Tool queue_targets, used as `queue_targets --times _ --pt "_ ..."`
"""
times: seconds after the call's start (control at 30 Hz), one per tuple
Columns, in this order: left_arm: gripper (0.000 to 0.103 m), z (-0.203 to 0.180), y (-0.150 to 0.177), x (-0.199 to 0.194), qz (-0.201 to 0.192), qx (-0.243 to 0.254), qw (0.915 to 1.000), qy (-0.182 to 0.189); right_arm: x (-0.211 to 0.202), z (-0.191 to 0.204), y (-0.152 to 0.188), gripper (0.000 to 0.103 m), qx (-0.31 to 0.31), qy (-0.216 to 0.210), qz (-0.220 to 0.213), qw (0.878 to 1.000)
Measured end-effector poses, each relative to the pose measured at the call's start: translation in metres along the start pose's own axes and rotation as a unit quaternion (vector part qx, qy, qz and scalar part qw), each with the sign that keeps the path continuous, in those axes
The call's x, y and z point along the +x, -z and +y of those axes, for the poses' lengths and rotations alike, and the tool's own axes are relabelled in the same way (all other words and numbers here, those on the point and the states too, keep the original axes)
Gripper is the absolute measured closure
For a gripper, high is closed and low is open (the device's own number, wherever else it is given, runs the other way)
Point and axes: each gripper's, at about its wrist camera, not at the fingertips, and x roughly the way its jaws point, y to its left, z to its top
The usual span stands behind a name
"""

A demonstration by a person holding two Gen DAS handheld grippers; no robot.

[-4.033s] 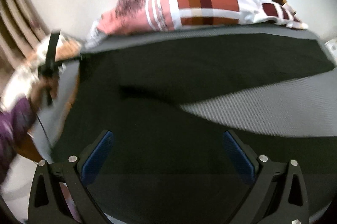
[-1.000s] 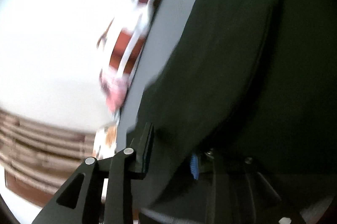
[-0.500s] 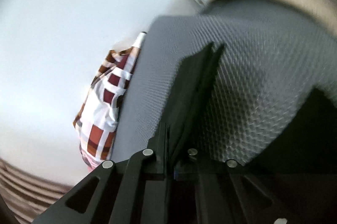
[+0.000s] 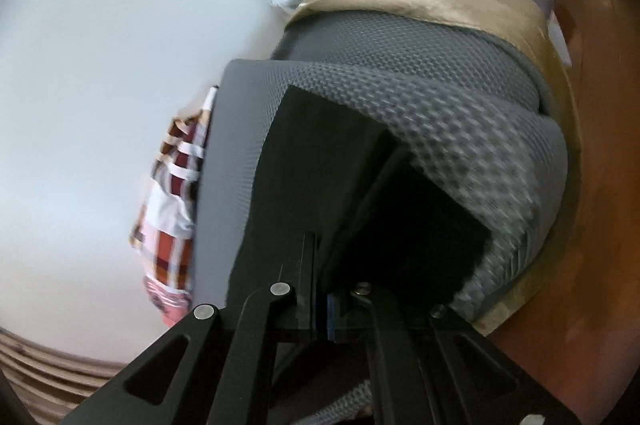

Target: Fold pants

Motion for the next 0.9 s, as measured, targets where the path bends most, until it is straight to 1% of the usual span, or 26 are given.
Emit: queue_targets --times 0.17,0.27,0.37,0.43,0.47,0.5,0.53,0.57,0.63,0.7,0.77,0.83,0.87,0.9 --pt "0.025 0.003 0.0 0.0 0.002 0.013 0.9997 0.02 -0.007 0.01 -0.002 0.099 0.008 -0.022 -0.005 1.0" --pt "0.025 0.009 0.0 -0.001 0.002 0.016 0.999 0.043 -0.021 0.019 0.001 0.099 0.01 -0.034 -0.012 0.999" --pt "0.023 0.016 -0.002 -0.001 0.007 0.014 0.9978 0.064 -0.034 0.017 0.012 0.099 0.001 -0.022 -0.019 1.0" --pt "0.022 0.017 -0.003 -0.001 0.009 0.02 0.9974 0.068 -0.031 -0.003 0.017 0.099 0.019 -0.014 -0.008 1.0" --pt "0.022 0.016 -0.004 0.0 0.009 0.024 0.9974 0.067 -0.028 -0.016 0.019 0.099 0.037 -0.011 -0.005 0.999" --pt "0.02 0.015 -0.004 0.0 0.009 0.028 0.9975 0.064 -0.025 -0.036 0.022 0.103 0.063 -0.02 -0.001 0.998" --pt "0.018 0.012 -0.004 0.001 0.01 0.034 0.9975 0.061 -0.024 -0.042 0.022 0.103 0.069 -0.036 -0.001 0.997" --pt "0.017 0.009 -0.003 0.002 0.01 0.042 0.9975 0.056 -0.024 -0.042 0.021 0.103 0.066 -0.04 -0.002 0.997" --pt "0.014 0.003 -0.001 0.004 0.006 0.055 0.9978 0.036 -0.021 -0.039 0.02 0.103 0.058 -0.034 0.001 0.998" --pt "0.011 -0.001 0.0 0.007 -0.002 0.06 0.998 0.017 -0.014 -0.04 0.017 0.103 0.063 -0.044 0.005 0.997" --pt "0.008 -0.002 -0.002 0.01 -0.005 0.05 0.9987 0.01 -0.005 -0.036 0.013 0.103 0.063 -0.043 0.009 0.997" --pt "0.007 -0.001 -0.005 0.014 -0.008 0.046 0.9989 0.003 0.008 -0.021 0.008 0.103 0.049 -0.023 0.014 0.998" --pt "0.006 0.001 -0.007 0.015 -0.01 0.046 0.9989 0.003 0.012 -0.012 0.006 0.103 0.036 -0.006 0.013 0.999" --pt "0.006 0.003 -0.009 0.017 -0.011 0.045 0.9989 0.001 0.023 -0.002 0.002 0.103 0.021 0.002 0.024 0.999"
